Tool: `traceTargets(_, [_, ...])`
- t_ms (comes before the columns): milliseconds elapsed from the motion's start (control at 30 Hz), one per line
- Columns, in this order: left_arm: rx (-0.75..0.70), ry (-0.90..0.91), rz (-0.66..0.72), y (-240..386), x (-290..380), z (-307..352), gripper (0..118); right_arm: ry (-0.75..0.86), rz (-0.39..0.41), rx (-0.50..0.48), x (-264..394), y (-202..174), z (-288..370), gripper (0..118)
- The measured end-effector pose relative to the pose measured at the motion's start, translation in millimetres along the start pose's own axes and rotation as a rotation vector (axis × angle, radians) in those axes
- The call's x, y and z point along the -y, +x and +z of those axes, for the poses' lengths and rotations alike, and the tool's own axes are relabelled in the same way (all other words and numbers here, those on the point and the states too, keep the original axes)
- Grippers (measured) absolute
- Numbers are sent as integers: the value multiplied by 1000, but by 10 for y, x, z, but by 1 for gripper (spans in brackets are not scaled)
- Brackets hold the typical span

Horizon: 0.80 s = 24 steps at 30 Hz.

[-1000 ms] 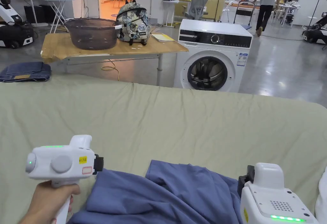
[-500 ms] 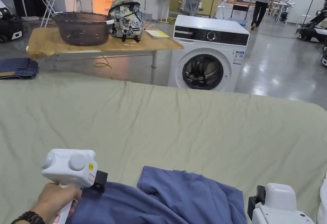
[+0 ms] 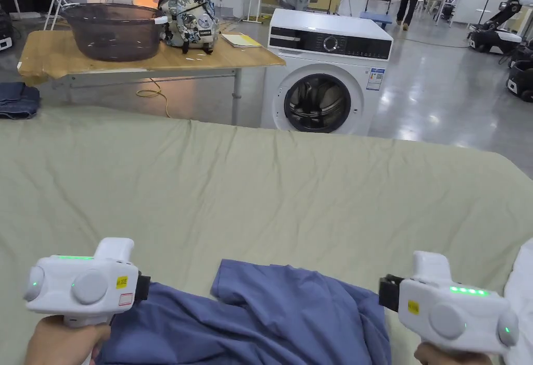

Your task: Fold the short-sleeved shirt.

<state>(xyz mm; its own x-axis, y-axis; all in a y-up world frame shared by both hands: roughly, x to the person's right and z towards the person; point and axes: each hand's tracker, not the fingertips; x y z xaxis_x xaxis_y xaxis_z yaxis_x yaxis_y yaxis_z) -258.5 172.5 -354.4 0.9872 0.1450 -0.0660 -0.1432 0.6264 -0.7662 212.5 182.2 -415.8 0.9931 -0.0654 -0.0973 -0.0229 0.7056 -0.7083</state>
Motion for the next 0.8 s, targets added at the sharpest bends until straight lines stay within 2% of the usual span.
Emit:
traceTargets(167, [20, 31, 7, 3, 94, 220, 1, -148, 15, -12, -73, 45, -465, 75])
traceTargets(267, [26, 34, 10, -4, 132, 264, 1, -247, -9, -32, -51, 44, -675, 74])
traceTargets(300, [23, 31, 10, -6, 142, 273, 1, -263, -15, -45, -10, 0, -654, 69])
traceTargets(333, [21, 29, 10, 7, 151, 289, 1, -267, -4, -42, -3, -25, -666, 44])
traceTargets(367, [23, 27, 9, -1, 161, 303, 1, -257, 17, -13, 13, -69, -652, 25])
traceTargets(433, [18, 25, 6, -7, 175, 329, 1, -233, 45, -18, 47, -136, -573, 1])
traceTargets(567, [17, 40, 3, -27, 161, 433, 1, -183, 21, -13, 7, -57, -496, 0])
traceTargets(700, [9, 93, 7, -79, 95, 631, 1, -39, 69, 15, -111, -108, 8, 0])
traceTargets(800, [3, 148, 29, -158, 8, 857, 1, 52, 70, 34, -266, -58, 342, 0])
